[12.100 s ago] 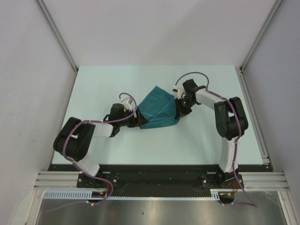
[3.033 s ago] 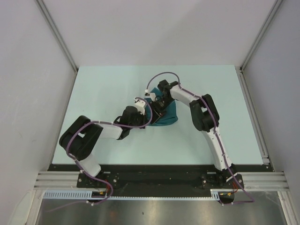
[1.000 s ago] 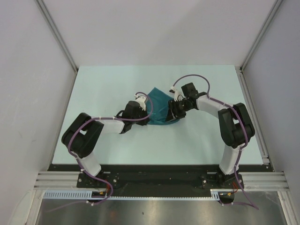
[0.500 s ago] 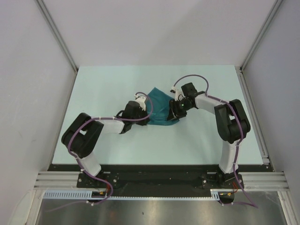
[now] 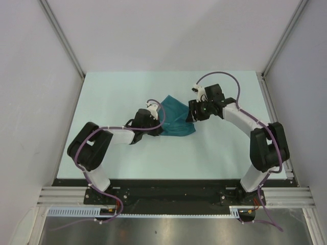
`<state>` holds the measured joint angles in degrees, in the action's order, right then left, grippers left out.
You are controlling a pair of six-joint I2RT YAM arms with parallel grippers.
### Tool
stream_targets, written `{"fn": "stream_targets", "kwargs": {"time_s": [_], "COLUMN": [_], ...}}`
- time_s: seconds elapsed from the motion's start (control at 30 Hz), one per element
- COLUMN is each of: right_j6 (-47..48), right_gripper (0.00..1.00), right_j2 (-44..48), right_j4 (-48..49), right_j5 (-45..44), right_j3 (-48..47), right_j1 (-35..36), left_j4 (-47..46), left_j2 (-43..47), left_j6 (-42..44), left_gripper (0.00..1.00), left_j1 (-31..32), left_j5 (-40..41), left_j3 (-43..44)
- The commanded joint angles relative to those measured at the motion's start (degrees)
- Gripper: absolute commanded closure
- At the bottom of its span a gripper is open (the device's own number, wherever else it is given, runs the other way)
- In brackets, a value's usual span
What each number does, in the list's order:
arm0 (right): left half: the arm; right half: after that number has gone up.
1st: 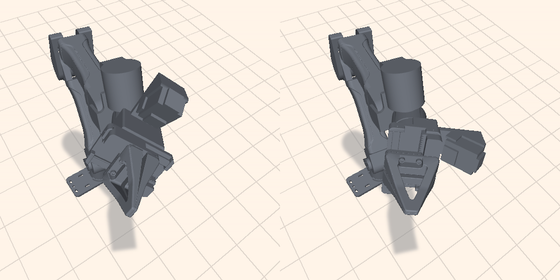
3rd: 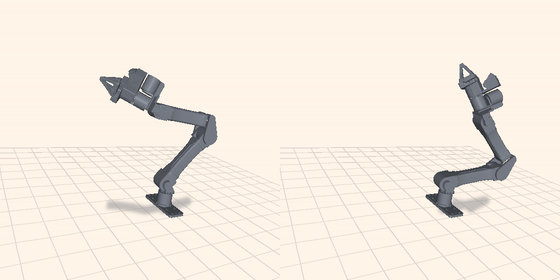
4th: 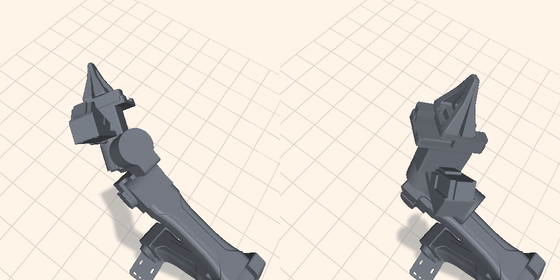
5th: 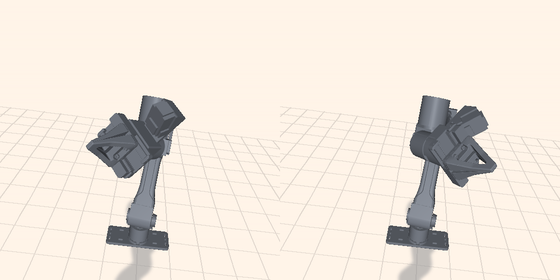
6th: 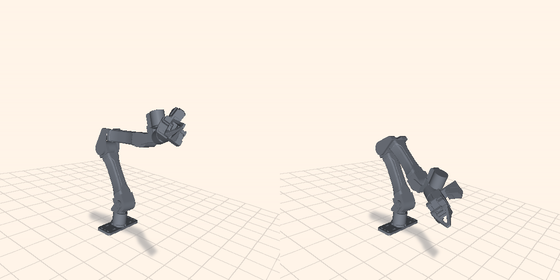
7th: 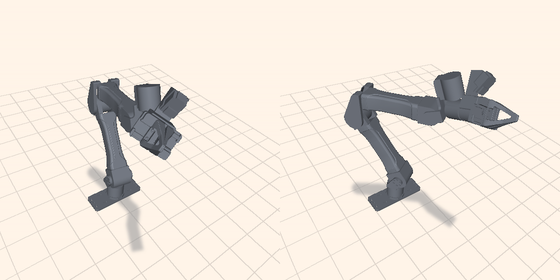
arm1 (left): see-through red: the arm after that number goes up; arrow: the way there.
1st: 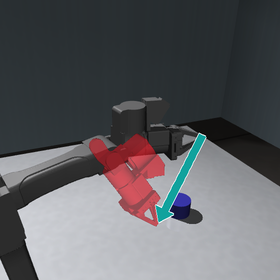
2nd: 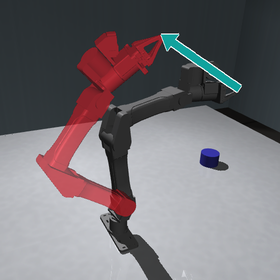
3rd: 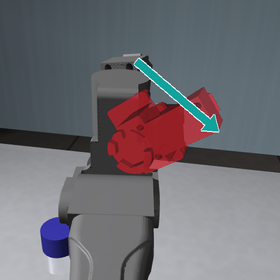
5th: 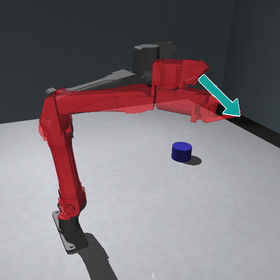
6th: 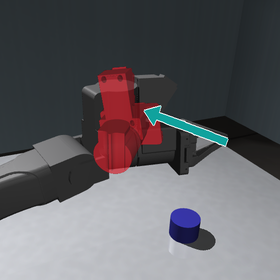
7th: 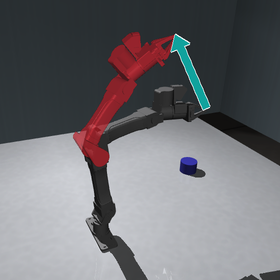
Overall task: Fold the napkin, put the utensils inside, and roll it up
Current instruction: Roll the napkin with the utensil
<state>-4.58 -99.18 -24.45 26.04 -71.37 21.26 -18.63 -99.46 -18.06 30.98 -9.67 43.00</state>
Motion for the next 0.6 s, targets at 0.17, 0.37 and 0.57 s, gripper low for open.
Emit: {"fn": "stream_targets", "kwargs": {"time_s": [0.17,0.37,0.57], "right_j6": [10.2,18.4,25.1], "right_gripper": [0.43,0.43,0.43], "right_j2": [9.1,9.0,6.5], "right_j4": [3.5,13.9,19.3], "right_j5": [-24.7,-49.1,-60.1], "right_j3": [8.9,14.3,18.1], "right_j1": [14.0,26.4,31.9], "left_j4": [19.8,22.2,23.4], "left_j2": [-6.8,-7.7,-8.1], "left_j6": [0.0,0.0,0.0], "left_gripper": [0.92,0.93,0.93], "left_j1": [-1.9,-3.2,-4.1], "left_j5": [-7.7,-9.7,-10.6], "left_j3": [0.1,2.1,2.7]}}
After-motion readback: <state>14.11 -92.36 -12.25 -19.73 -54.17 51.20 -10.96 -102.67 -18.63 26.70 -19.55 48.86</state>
